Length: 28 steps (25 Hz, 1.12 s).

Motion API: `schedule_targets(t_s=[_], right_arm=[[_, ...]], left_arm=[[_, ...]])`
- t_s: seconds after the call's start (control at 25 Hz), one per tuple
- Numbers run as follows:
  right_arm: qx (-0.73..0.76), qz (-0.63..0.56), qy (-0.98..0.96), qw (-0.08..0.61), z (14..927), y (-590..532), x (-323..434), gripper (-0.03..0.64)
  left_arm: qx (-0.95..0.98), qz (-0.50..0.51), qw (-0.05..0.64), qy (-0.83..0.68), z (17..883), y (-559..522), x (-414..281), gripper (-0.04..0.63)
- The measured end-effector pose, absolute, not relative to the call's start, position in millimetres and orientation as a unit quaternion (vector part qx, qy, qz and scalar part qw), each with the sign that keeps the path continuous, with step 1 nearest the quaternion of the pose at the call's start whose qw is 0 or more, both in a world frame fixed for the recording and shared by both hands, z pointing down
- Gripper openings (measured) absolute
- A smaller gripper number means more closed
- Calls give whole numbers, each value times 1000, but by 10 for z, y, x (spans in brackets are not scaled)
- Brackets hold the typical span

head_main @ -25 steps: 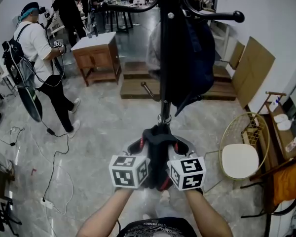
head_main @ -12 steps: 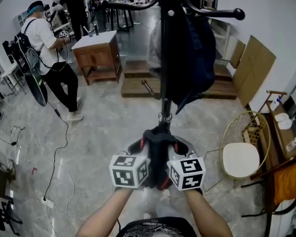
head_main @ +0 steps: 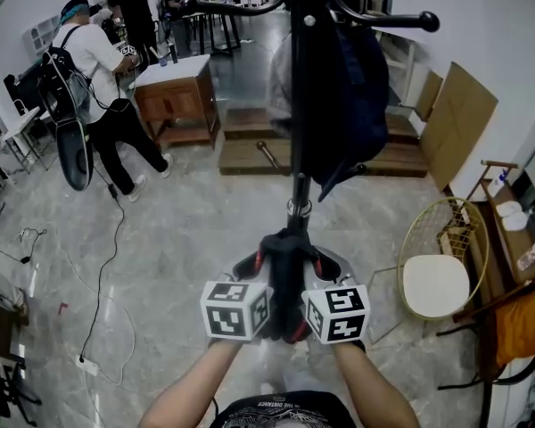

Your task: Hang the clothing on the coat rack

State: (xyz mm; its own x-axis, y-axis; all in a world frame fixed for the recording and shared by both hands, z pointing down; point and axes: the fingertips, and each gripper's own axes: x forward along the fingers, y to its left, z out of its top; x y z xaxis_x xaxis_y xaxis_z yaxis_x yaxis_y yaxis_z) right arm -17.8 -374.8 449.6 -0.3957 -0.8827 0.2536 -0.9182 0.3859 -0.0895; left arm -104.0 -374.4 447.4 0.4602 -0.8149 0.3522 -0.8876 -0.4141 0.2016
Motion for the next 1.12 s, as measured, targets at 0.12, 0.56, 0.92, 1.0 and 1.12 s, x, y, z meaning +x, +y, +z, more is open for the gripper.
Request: schedule_targets(t_s=[0.12, 0.56, 0.92, 1.0, 1.12], right_arm=[[544, 108, -828, 84, 4513, -3731, -181, 20], [541, 108, -829, 90, 4558, -3625, -220, 20], [536, 103, -831, 104, 4580, -3567, -258, 21], [536, 102, -831, 105, 4588, -3556, -254, 21], [535, 101, -832, 107, 4592, -3532, -259, 25]], left_arm=[[835, 101, 182, -509, 4488, -3728, -1039, 32], [834, 102, 183, -511, 4532, -3635, -1027, 32], [834, 104, 187, -508, 4553, -3605, -1024, 32], [836, 105, 190, -503, 4569, -3597, -1003, 32], [838, 107, 190, -500, 4575, -3576, -988, 32]])
